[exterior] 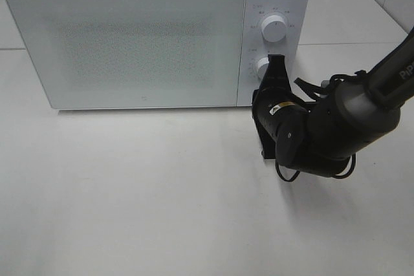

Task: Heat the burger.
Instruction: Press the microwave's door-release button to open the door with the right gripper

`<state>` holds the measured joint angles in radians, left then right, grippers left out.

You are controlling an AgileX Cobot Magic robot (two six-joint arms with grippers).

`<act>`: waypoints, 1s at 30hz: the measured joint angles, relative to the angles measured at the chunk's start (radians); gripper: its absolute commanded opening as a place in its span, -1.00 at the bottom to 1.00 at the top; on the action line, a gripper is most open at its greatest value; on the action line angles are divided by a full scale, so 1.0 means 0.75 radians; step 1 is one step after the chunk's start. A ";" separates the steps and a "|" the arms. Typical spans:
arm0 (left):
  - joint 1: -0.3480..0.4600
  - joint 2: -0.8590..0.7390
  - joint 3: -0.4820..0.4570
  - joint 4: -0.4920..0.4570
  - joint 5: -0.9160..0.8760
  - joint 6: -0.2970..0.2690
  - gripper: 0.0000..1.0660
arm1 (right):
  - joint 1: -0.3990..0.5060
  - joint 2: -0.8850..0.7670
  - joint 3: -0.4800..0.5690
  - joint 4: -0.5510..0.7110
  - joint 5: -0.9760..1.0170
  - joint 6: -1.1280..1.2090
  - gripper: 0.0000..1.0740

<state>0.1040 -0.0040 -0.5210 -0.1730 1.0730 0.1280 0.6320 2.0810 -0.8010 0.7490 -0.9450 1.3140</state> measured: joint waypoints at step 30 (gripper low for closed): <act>0.000 0.000 0.000 0.000 0.000 0.000 0.88 | -0.056 0.096 -0.136 0.048 0.057 -0.041 -0.99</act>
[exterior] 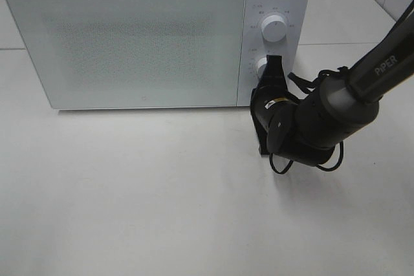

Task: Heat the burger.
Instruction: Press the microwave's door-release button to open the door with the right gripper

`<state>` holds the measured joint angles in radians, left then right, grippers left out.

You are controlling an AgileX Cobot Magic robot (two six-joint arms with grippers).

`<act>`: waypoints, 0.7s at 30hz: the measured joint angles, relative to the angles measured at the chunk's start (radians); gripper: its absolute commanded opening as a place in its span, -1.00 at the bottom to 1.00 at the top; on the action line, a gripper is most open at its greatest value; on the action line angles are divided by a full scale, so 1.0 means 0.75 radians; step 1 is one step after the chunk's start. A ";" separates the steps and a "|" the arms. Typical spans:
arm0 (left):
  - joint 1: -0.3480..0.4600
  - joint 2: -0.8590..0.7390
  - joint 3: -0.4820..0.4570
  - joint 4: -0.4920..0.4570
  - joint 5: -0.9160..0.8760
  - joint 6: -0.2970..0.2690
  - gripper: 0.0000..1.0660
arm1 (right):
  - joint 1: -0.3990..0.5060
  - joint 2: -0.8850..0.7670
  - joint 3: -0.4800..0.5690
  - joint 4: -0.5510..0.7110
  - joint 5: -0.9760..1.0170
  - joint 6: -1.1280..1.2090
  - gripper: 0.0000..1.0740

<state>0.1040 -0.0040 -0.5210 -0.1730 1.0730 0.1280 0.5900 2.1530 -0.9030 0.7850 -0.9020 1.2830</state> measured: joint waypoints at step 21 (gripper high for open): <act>0.000 0.000 0.000 0.000 0.000 0.000 0.88 | 0.021 0.064 -0.124 0.179 -0.028 -0.004 -1.00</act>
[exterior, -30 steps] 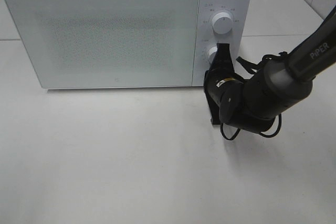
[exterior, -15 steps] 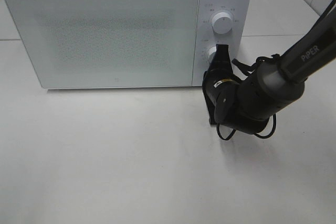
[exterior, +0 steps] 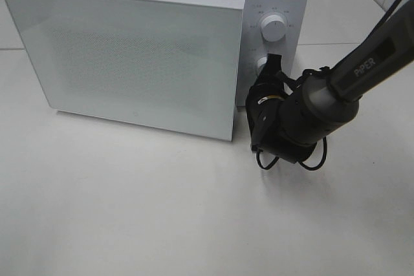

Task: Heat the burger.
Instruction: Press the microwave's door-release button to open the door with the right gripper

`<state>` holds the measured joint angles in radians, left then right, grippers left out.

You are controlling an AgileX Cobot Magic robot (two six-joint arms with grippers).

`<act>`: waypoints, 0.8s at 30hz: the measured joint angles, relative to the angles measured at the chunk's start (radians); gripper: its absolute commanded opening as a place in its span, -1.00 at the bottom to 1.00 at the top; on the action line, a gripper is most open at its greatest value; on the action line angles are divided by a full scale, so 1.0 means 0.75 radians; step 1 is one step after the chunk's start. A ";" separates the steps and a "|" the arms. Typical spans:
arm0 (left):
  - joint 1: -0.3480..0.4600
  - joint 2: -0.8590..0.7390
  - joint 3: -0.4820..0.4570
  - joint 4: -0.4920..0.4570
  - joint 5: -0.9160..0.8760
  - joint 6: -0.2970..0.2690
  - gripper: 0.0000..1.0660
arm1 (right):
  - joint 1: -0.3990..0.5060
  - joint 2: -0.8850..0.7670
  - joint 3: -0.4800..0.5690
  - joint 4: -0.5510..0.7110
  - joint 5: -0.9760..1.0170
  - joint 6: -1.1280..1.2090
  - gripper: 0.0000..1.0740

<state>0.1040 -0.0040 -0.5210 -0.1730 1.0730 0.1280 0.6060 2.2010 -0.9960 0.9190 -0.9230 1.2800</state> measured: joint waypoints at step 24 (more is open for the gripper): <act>0.000 0.000 0.000 0.000 0.000 0.000 0.88 | 0.001 -0.016 0.024 -0.041 0.015 0.003 -1.00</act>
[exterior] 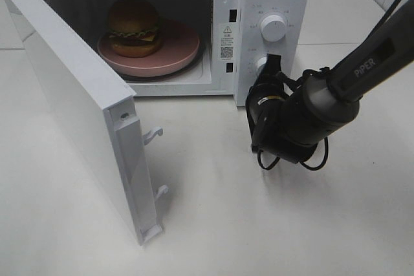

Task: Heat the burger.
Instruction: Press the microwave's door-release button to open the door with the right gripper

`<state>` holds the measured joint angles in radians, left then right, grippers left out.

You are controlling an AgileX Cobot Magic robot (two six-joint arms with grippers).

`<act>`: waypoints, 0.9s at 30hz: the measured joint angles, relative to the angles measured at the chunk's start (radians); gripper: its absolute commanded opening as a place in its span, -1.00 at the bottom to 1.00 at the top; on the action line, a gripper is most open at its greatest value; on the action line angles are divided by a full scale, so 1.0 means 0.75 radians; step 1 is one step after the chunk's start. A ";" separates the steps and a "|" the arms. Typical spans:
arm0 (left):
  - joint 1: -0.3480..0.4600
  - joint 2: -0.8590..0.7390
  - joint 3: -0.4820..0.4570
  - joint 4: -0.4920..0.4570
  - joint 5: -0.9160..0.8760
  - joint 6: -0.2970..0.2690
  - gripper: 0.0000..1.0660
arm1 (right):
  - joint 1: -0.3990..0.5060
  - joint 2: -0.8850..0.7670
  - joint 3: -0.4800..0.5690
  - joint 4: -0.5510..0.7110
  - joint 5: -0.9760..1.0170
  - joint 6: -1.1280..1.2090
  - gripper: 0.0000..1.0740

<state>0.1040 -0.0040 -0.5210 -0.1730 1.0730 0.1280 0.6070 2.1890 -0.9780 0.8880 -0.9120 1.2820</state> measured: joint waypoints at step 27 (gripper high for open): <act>0.000 0.000 0.000 0.000 0.000 0.000 0.88 | -0.033 -0.272 0.216 -0.177 0.269 -0.429 -0.98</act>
<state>0.1040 -0.0040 -0.5210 -0.1730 1.0730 0.1280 0.5820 1.9850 -0.8160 0.7550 -0.7100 0.9600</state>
